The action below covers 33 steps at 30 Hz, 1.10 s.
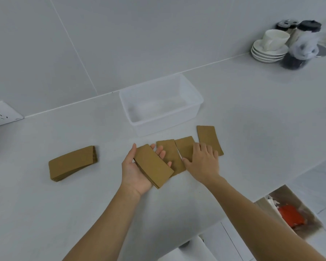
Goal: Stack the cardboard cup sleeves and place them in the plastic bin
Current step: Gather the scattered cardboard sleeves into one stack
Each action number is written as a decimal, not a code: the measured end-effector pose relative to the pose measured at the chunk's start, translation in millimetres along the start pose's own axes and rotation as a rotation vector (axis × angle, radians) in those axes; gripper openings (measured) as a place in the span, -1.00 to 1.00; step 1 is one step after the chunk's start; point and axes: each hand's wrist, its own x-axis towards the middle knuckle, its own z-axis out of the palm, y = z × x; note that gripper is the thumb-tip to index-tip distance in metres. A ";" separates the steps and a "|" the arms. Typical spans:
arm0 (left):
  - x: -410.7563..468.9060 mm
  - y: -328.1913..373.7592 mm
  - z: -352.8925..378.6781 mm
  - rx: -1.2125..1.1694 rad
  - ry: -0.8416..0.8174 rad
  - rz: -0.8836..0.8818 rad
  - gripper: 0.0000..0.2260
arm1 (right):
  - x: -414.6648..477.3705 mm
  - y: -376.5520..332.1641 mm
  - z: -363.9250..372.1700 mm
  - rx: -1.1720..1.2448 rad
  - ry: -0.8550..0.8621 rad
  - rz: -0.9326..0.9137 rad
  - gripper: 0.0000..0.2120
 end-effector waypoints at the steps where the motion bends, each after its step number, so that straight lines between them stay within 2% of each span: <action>1: -0.9 0.3 -0.6 0.001 0.002 0.004 -0.42 | 0.3 -0.8 -0.7 -0.004 0.001 -0.005 -0.53; 11: -5.3 6.2 -2.8 -0.035 0.023 0.042 -0.43 | 4.1 -14.2 -22.6 0.244 0.033 0.046 -0.49; 17: -4.0 6.7 -3.3 -0.076 0.041 0.064 -0.41 | -0.6 -40.7 -38.6 0.379 0.081 -0.108 -0.49; 22: -6.2 7.1 -3.2 -0.003 0.004 0.101 -0.41 | -13.8 -68.0 -41.3 0.517 0.004 -0.231 -0.53; 25: -9.4 8.6 -1.8 0.034 -0.040 0.103 -0.36 | -21.5 -81.1 -36.0 0.526 -0.043 -0.305 -0.56; 30: -13.0 12.5 -5.0 0.000 -0.022 0.174 -0.45 | -28.2 -94.2 -24.5 0.481 -0.104 -0.370 -0.57; 33: -16.2 12.9 -6.3 -0.024 -0.022 0.174 -0.38 | -30.0 -97.7 -17.5 0.458 -0.146 -0.394 -0.56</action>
